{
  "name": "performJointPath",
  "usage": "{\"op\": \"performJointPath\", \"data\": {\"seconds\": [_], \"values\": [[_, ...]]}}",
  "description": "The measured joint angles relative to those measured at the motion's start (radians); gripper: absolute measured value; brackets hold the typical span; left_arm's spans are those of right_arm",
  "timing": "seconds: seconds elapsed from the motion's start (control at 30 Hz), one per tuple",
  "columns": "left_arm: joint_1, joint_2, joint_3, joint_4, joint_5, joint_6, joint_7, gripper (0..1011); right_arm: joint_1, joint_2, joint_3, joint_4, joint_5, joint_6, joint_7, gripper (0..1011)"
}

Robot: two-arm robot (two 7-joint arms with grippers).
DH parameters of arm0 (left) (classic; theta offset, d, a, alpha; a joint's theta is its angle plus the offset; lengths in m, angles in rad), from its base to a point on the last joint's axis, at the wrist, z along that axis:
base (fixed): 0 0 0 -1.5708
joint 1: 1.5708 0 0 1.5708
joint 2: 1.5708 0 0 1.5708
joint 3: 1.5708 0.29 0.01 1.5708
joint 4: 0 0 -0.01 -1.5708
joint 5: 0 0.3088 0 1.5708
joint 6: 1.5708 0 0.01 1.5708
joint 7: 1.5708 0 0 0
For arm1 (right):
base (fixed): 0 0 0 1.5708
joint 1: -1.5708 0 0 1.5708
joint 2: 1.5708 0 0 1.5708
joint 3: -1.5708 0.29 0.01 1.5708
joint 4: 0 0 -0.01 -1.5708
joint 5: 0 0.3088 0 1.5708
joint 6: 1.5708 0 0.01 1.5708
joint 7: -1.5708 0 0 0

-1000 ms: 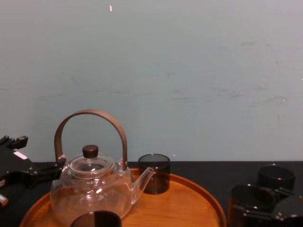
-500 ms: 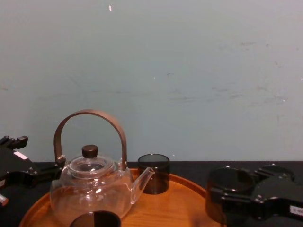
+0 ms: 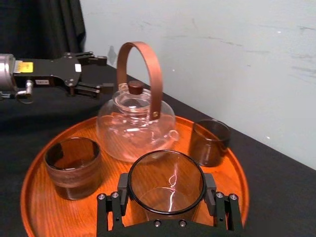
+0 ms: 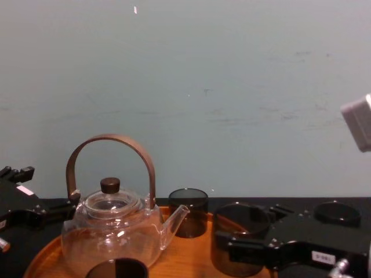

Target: Pick up the glass from the table and place it on the tray.

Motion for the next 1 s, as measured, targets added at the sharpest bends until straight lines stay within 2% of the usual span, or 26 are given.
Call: {"op": "performJointPath", "data": {"seconds": [0.73,1.0], "values": [[0.000,0.000,0.000,0.000,0.000,0.000,0.000,1010,0.035,-0.051,-0.080,0.066,-0.033,-0.036,0.028,903],[0.000,0.000,0.000,0.000,0.000,0.000,0.000,1009,0.045,-0.067,-0.095,0.103,-0.043,-0.050,0.035,903]]}}
